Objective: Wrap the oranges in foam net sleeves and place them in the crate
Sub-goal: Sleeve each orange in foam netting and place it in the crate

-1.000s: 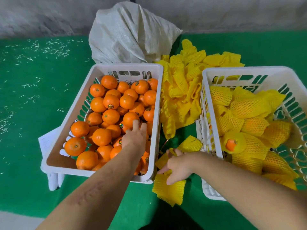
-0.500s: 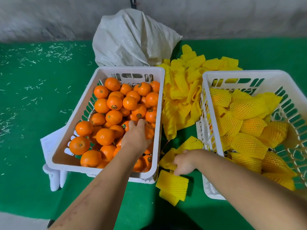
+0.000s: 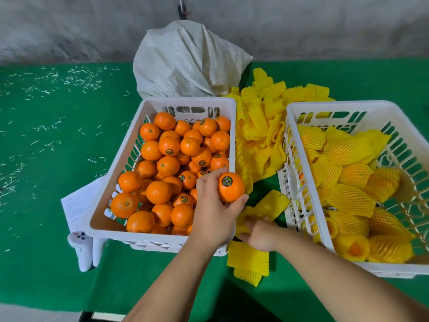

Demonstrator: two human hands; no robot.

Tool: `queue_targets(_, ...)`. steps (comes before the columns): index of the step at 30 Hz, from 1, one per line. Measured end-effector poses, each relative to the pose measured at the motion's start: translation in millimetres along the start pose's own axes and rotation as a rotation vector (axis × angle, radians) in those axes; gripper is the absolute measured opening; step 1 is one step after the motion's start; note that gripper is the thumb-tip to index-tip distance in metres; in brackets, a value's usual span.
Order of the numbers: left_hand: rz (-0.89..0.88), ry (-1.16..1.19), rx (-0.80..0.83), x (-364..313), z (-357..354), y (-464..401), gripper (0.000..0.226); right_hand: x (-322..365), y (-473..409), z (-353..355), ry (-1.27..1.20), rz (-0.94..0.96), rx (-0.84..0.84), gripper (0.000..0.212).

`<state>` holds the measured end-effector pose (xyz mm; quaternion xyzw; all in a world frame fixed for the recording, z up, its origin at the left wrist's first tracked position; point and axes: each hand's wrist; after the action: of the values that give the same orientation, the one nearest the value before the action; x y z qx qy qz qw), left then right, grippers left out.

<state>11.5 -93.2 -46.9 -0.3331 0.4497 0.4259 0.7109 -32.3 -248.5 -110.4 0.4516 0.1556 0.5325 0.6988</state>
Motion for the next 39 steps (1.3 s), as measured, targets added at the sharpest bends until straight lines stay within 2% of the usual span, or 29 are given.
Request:
queue_targets(2,0.015,0.124,-0.024,-3,-2,-1,0.064,-6,2,2,-0.205,0.047,-0.221,0.053)
queue_targets(4,0.038,0.260,-0.077,-7,-8,-2,0.063,-9,3,2,-0.305,0.132,-0.335,0.034)
queue_targets(6,0.039,0.312,-0.117,-12,-17,-2,0.063,-5,3,-2,-0.233,0.210,-0.278,0.027)
queue_targets(8,0.057,0.278,-0.108,-16,-25,-2,0.064,2,1,-13,-0.019,0.106,-0.098,0.033)
queue_targets(10,0.072,0.199,-0.083,-14,-29,0,0.065,6,-2,-26,0.102,0.023,0.022,0.051)
queue_targets(12,0.027,0.061,-0.061,-13,-31,1,0.065,4,-7,-33,0.050,-0.012,-0.026,0.064)
queue_targets(14,-0.039,-0.142,-0.028,-14,-34,0,0.067,1,-5,-30,-0.159,0.042,-0.184,0.058)
queue_targets(16,-0.113,-0.407,-0.003,-14,-39,-1,0.068,-2,3,-22,-0.729,0.210,-0.368,0.029)
queue_targets(17,-0.145,-0.517,0.009,-15,-42,1,0.067,-4,9,-18,-0.998,0.233,-0.488,0.015)
queue_targets(18,-0.167,-0.597,0.023,-16,-45,2,0.066,-8,15,-12,-1.171,0.206,-0.616,0.017)
queue_targets(21,-0.129,-0.632,0.082,-20,-46,3,0.076,-21,28,3,-1.171,0.110,-0.825,0.016)
queue_targets(23,-0.108,-0.585,0.124,-22,-44,4,0.083,-23,35,10,-1.359,0.188,-0.865,0.013)
queue_targets(24,-0.106,-0.541,0.148,-23,-41,5,0.079,-24,39,15,-1.472,0.222,-0.867,0.016)
queue_targets(27,-0.055,-0.344,0.170,-24,-35,8,0.066,-20,58,26,-1.654,0.332,-0.671,0.023)
queue_targets(29,0.059,-0.165,0.184,-26,-32,7,0.067,-16,68,28,-1.684,0.345,-0.578,0.019)
queue_targets(31,0.130,-0.029,0.215,-28,-30,8,0.066,-13,74,24,-1.643,0.331,-0.608,0.013)
queue_targets(34,0.141,0.061,0.218,-33,-30,9,0.065,-12,75,21,-1.515,0.307,-0.704,0.006)
queue_targets(39,0.061,-0.010,0.214,-39,-29,17,0.063,-6,81,15,-1.407,0.307,-0.829,0.010)
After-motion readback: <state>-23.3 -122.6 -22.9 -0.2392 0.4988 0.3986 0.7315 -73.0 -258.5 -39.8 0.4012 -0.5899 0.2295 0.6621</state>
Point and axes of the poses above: each hand's wrist, its own y-axis away from the middle knuckle, its own z-axis out of the back of the hand, x = y × z, and after that the axes turned 4 degrees about x, right-handed
